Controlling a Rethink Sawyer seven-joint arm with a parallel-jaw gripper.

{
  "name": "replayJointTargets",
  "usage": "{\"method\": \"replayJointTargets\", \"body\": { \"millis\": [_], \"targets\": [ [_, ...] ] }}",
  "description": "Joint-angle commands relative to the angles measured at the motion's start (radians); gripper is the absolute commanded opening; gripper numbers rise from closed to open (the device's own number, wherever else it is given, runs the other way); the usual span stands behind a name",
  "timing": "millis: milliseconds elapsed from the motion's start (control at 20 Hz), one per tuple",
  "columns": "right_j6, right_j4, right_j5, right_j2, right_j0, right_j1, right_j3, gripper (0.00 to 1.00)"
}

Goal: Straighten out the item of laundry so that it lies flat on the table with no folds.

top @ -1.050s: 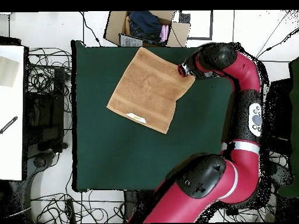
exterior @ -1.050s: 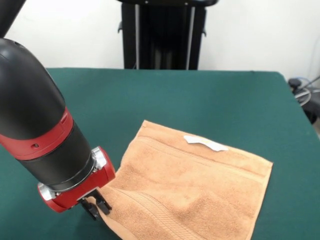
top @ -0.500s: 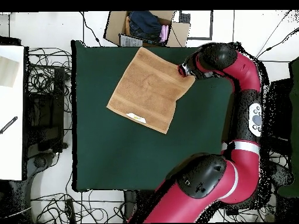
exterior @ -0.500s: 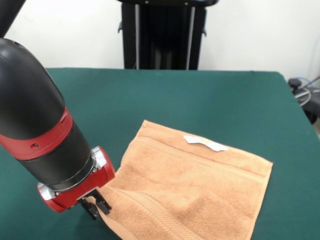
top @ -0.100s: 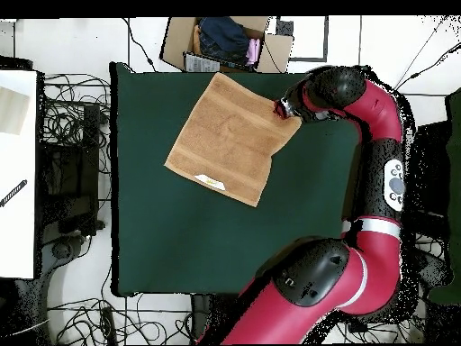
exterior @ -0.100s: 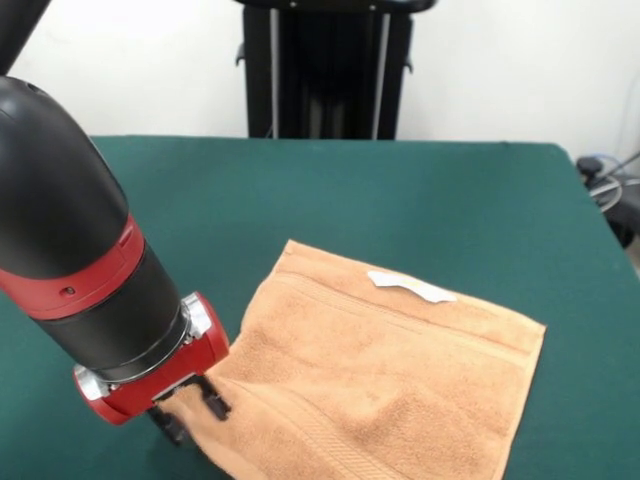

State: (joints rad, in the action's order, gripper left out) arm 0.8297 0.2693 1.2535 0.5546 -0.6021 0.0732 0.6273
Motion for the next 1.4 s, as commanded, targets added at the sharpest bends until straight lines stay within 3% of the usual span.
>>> {"method": "replayJointTargets", "body": {
  "millis": [50, 850, 1400],
  "targets": [
    [-0.259, 0.039, 0.050, 0.034, -0.012, 0.014, 0.034, 1.00],
    [-0.261, 0.037, 0.021, 0.040, -0.018, 0.014, 0.049, 1.00],
    [-0.194, 0.029, -0.135, 0.032, -0.032, 0.054, 0.171, 1.00]
  ]
}}
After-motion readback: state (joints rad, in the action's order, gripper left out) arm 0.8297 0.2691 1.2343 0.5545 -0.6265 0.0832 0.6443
